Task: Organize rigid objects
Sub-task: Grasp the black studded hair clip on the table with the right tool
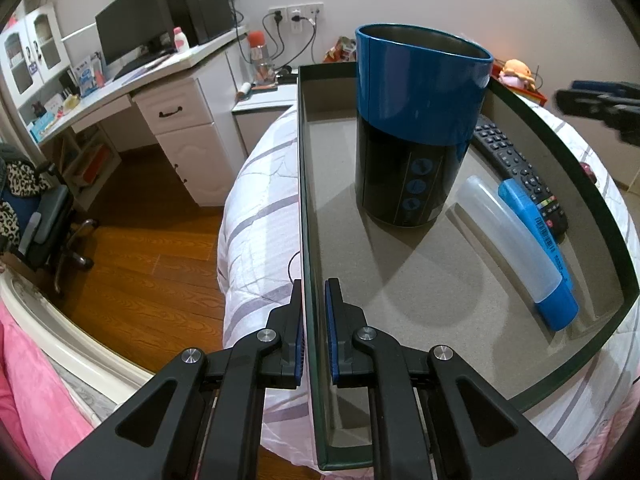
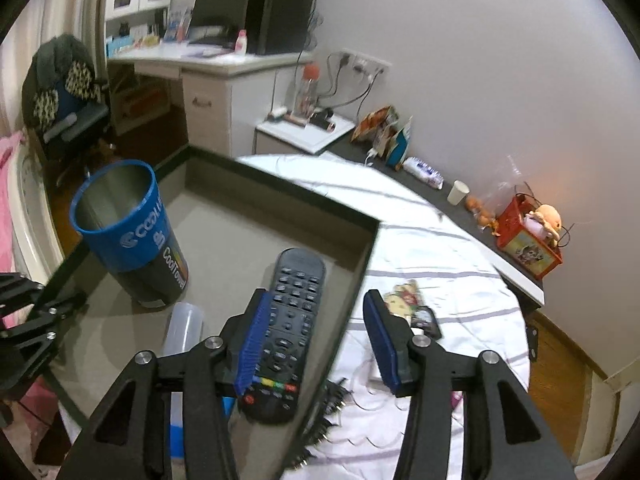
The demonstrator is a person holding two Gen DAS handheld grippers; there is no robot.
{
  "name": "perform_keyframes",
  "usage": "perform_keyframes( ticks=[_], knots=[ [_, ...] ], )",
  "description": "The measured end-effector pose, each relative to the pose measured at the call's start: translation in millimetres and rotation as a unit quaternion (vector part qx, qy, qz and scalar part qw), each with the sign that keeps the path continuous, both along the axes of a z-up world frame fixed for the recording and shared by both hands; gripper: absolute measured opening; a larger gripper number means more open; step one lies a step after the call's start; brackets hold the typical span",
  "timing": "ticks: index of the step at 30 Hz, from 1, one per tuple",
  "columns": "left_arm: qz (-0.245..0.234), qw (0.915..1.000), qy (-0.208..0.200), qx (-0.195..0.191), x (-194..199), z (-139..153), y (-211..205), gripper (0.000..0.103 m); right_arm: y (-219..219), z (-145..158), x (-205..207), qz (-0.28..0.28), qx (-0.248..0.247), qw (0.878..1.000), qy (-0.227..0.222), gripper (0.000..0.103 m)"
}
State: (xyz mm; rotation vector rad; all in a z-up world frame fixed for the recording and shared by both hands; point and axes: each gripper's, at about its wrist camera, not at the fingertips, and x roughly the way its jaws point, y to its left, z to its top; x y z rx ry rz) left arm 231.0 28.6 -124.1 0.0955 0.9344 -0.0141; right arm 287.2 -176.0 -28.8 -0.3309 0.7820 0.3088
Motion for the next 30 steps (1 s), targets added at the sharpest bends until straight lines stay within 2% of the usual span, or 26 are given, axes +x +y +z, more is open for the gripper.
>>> perform_keyframes(
  ticks=[4, 8, 12, 16, 24, 30],
  knots=[
    [0.000, 1.0000, 0.001, 0.000, -0.7, -0.4, 0.7, 0.007, -22.3, 9.8, -14.5, -0.015, 0.019, 1.000, -0.018, 0.057],
    [0.001, 1.0000, 0.001, -0.001, -0.5, -0.3, 0.6, 0.007, -51.9, 10.8, -32.1, -0.046, 0.037, 0.998, -0.037, 0.078],
    [0.000, 1.0000, 0.003, -0.001, -0.9, -0.6, 1.2, 0.007, -84.2, 3.5, -44.8, -0.075, 0.056, 0.995, -0.036, 0.079],
    [0.001, 1.0000, 0.003, -0.002, -1.1, -0.7, 2.2, 0.007, -104.6, -19.2, -55.5, -0.087, 0.058, 0.994, -0.014, 0.079],
    [0.001, 1.0000, 0.004, -0.005, -1.7, -1.3, 6.9, 0.009, -103.2, -71.9, -59.7, -0.037, 0.056, 0.997, 0.047, 0.079],
    [-0.001, 0.9999, 0.008, -0.008, -6.5, -2.5, 11.0, 0.009, -90.8, -85.6, -54.4, -0.003, 0.079, 0.995, 0.063, 0.079]
  ],
)
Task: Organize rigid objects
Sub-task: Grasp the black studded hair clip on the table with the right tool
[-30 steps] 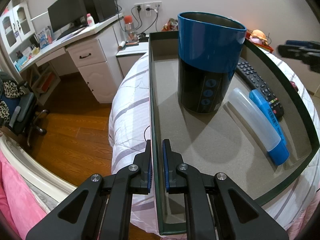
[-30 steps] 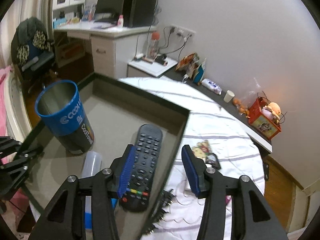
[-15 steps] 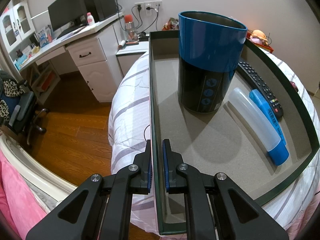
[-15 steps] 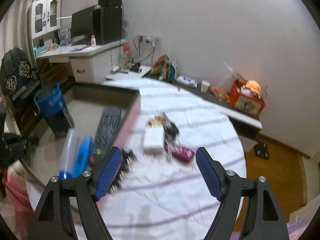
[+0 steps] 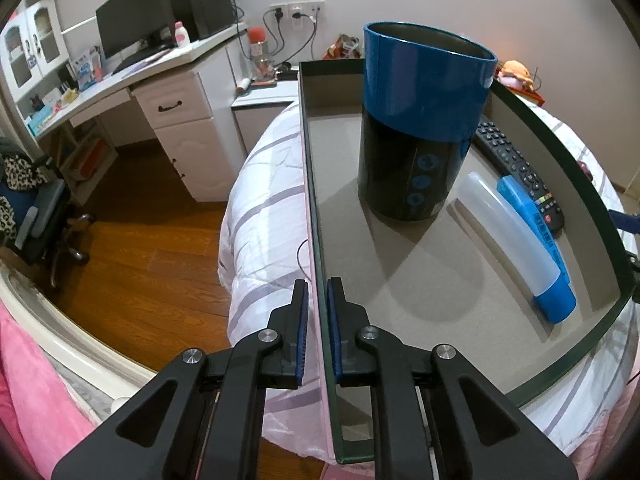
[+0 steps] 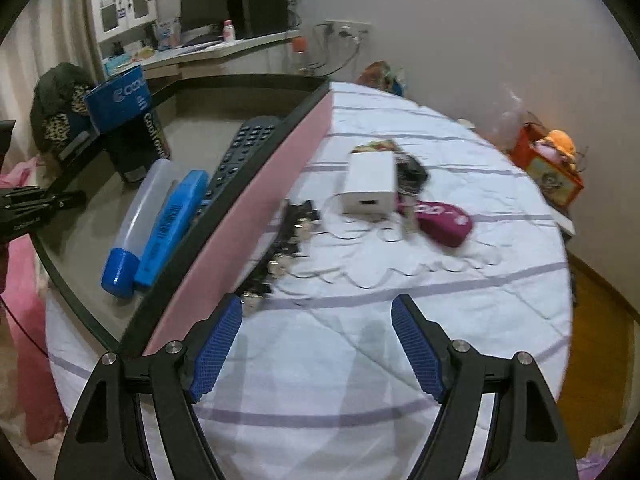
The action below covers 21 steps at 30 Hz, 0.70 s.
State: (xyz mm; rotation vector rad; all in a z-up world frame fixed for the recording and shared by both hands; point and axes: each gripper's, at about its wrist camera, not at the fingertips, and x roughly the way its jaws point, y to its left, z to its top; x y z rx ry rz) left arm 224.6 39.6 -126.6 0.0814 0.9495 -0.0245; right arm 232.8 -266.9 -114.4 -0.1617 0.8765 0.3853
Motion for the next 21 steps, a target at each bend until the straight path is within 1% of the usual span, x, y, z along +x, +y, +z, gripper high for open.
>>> perform_keyframes(
  ticks=[4, 11, 16, 18, 19, 20, 21],
  knots=[
    [-0.002, 1.0000, 0.001, 0.000, -4.5, -0.4, 3.4, 0.009, -3.0, -0.9, 3.3, 0.008, 0.018, 1.000, 0.005, 0.079],
    [-0.001, 1.0000, 0.005, 0.002, -16.3, 0.1, 12.7, 0.011, 6.2, -11.9, 16.4, 0.026, 0.038, 0.999, 0.023, 0.079],
    [-0.001, 1.0000, 0.006, 0.003, -17.4, -0.4, 12.9, 0.010, 8.1, -17.5, 26.9, 0.018, 0.030, 0.999, 0.024, 0.078],
    [-0.002, 1.0000, 0.005, 0.002, -17.8, -0.4, 12.1, 0.009, 6.4, -17.5, 29.1, 0.004, 0.006, 1.000, 0.020, 0.072],
    [-0.001, 1.0000, 0.005, 0.003, -17.6, -0.1, 12.3, 0.009, 6.3, -16.9, 30.2, 0.001, 0.001, 1.000, 0.019, 0.067],
    [-0.001, 1.0000, 0.004, 0.004, -18.4, 0.2, 12.8, 0.009, 4.9, -15.8, 30.8, -0.005, 0.003, 1.000, 0.018, 0.063],
    [-0.001, 1.0000, 0.003, 0.005, -18.1, 0.6, 12.6, 0.009, 4.7, -15.4, 32.1, -0.005, 0.005, 1.000, 0.021, 0.061]
  ],
)
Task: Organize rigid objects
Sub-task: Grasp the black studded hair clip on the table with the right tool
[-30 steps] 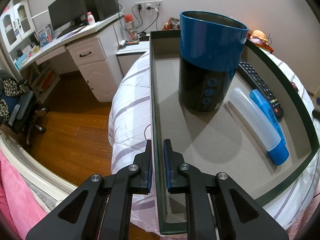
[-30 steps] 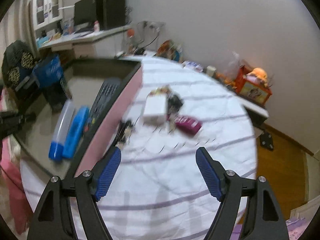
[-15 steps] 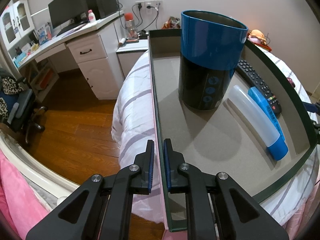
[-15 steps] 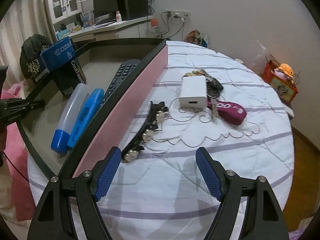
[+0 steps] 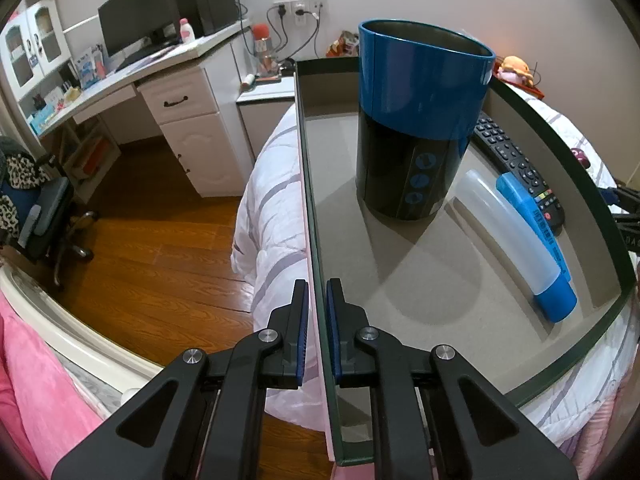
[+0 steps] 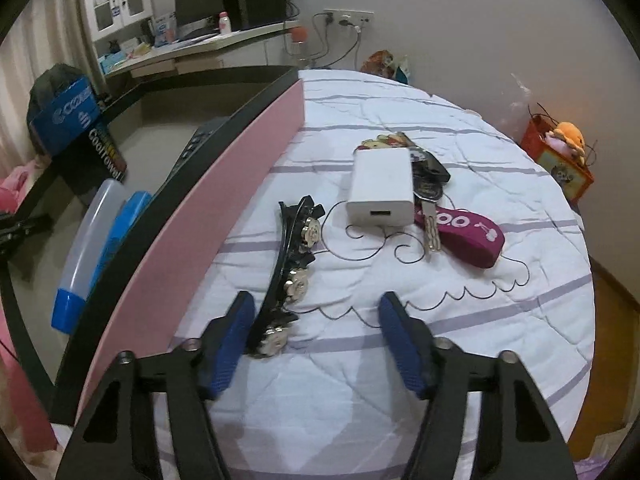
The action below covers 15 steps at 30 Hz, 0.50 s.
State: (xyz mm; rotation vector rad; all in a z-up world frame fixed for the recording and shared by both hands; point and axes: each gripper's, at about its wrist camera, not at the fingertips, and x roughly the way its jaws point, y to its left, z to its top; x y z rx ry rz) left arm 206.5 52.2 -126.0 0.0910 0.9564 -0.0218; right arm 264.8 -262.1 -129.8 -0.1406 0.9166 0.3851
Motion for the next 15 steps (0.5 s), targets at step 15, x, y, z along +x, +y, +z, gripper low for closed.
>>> perform_keyframes(
  ticks=[15],
  knots=[
    [-0.001, 1.0000, -0.003, 0.005, 1.0, 0.5, -5.6, 0.006, 13.8, 1.8, 22.0, 0.038, -0.019, 0.999, 0.005, 0.025]
  ],
)
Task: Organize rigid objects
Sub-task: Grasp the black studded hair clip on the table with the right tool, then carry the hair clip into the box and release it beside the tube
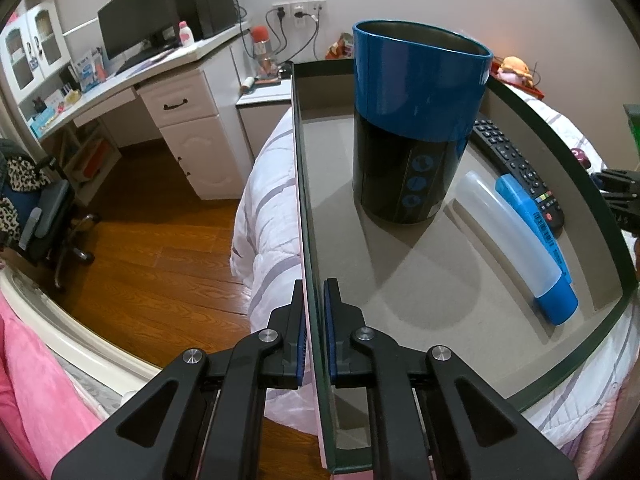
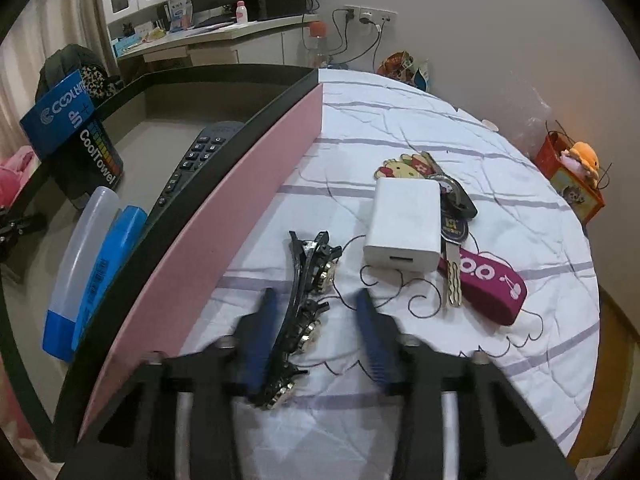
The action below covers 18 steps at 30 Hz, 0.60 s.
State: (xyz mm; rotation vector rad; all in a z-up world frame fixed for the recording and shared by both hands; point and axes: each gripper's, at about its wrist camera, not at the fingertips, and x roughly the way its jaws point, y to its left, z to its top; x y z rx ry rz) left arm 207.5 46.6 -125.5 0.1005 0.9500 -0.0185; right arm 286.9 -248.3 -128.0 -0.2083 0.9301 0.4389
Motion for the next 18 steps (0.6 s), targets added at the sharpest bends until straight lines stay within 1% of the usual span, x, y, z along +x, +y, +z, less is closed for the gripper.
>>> perform_keyframes(
  ticks=[1, 3, 11, 18],
  knots=[
    [0.000, 1.0000, -0.001, 0.001, 0.1, 0.5, -0.3, 0.006, -0.9, 0.7, -0.7, 0.000, 0.000, 1.000, 0.002, 0.018],
    [0.000, 1.0000, -0.002, 0.002, 0.0, 1.0, -1.3, 0.006, -1.5, 1.6, -3.4, -0.001, -0.009, 1.000, 0.002, 0.018],
    [0.002, 1.0000, -0.004, 0.004, -0.8, 2.2, -0.8, 0.006, -16.5, 7.2, -18.4, -0.027, -0.010, 1.000, -0.002, 0.018],
    [-0.001, 1.0000, -0.004, 0.005, 3.7, 3.8, -7.6, 0.006, -35.6, 30.0, -33.7, -0.053, 0.004, 0.998, -0.031, 0.018]
  ],
)
